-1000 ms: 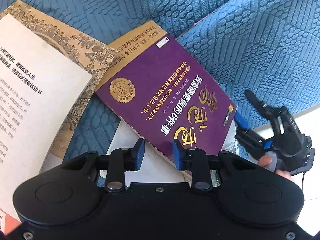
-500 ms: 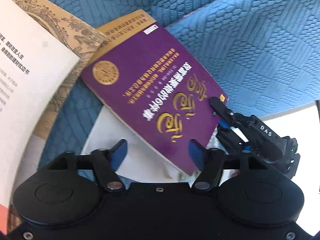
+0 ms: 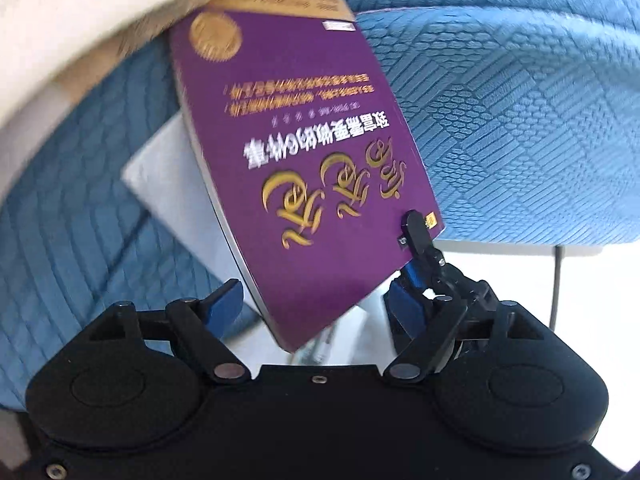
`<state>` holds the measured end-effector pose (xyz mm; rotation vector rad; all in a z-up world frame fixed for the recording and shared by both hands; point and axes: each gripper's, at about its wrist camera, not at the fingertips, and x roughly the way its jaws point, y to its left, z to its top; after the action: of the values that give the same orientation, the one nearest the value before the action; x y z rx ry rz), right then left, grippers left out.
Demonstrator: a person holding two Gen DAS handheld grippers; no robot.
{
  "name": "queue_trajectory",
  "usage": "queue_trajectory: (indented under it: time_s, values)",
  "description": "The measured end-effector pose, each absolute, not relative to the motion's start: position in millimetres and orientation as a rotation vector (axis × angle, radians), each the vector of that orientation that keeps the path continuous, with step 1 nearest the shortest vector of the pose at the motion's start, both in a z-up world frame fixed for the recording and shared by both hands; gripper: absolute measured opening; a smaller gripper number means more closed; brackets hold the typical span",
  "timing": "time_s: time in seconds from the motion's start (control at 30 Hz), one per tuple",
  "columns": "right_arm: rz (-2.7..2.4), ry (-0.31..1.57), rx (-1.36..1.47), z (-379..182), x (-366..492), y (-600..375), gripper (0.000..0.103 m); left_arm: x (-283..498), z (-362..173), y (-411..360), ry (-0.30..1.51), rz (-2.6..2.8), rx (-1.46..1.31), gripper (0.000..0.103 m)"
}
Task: Organize objects
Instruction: 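Lift the purple book up off the papers with both grippers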
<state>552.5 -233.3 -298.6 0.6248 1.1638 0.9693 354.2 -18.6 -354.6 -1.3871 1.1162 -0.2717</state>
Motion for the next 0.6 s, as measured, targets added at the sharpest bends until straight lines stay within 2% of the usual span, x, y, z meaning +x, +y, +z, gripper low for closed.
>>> queue_trajectory:
  time_s: [0.17, 0.3, 0.5, 0.6]
  values:
    - [0.884, 1.176, 0.681, -303.2, 522.2, -248.8, 0.011, 337.2, -361.3, -11.2, 1.113, -0.263, -1.467, 0.070]
    - [0.844, 1.174, 0.695, -306.7, 507.9, -257.2, 0.011, 327.5, -366.9, 4.2, 1.104, -0.216, -1.490, 0.050]
    - [0.808, 1.163, 0.704, -306.1, 488.1, -271.0, 0.012, 315.3, -353.6, 23.5, 1.091, -0.212, -1.462, 0.029]
    - [0.801, 1.162, 0.718, -306.9, 476.9, -278.2, 0.014, 309.7, -343.2, 36.2, 1.092, -0.213, -1.433, 0.022]
